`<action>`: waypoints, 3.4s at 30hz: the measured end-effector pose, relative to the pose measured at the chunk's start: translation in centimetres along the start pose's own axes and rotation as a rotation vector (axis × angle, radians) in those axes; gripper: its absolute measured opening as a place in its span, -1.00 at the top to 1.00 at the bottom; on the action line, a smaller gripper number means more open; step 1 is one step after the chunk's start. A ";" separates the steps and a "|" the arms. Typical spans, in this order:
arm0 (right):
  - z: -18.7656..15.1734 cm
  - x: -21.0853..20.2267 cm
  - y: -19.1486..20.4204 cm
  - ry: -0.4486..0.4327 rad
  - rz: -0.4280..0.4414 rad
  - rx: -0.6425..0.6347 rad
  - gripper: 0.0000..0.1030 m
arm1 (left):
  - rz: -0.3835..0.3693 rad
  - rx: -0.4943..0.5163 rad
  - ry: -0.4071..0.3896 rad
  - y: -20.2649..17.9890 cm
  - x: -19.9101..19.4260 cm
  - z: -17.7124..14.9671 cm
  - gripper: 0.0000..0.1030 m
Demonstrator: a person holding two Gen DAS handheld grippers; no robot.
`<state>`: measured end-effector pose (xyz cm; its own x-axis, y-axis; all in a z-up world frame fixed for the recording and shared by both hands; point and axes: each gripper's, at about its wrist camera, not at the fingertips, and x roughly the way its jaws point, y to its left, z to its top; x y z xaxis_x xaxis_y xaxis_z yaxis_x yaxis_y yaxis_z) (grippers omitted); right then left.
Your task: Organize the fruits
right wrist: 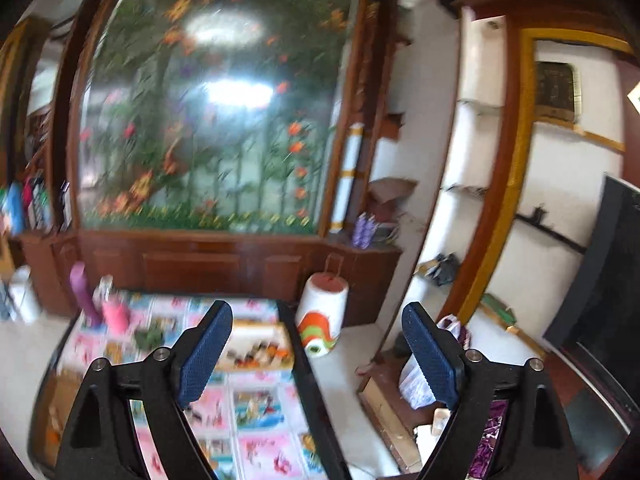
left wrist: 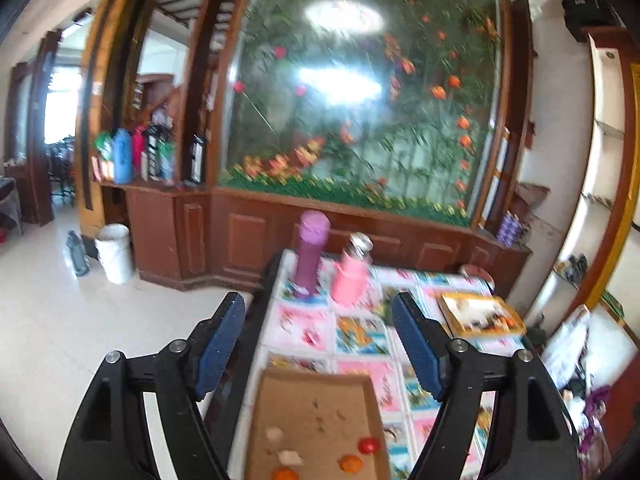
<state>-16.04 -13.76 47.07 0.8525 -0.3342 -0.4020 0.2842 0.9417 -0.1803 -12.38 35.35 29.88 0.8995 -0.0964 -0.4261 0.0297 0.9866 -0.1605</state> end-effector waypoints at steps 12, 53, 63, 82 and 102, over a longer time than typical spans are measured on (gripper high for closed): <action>-27.3 21.0 12.6 0.411 0.399 -0.131 -0.32 | -0.179 0.016 0.402 -12.9 17.3 -13.3 -0.46; -33.9 28.1 22.0 0.496 0.656 -0.016 0.11 | -0.243 -0.006 0.587 -21.1 27.8 -18.2 0.44; -32.2 23.3 21.9 0.429 0.654 -0.022 0.11 | -0.184 -0.148 0.409 -13.3 18.8 -16.4 0.43; -31.0 12.6 36.3 0.331 0.936 -0.157 0.10 | 0.219 -0.149 0.315 3.8 8.0 -22.0 0.43; -35.0 10.2 44.8 0.341 0.937 -0.383 0.09 | 0.203 -0.175 0.318 5.6 8.3 -22.8 0.19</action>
<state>-9.99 23.69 3.46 0.4752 0.4670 -0.7457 -0.6282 0.7735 0.0841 -14.66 37.05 5.13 0.6989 0.0345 -0.7143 -0.2331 0.9553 -0.1819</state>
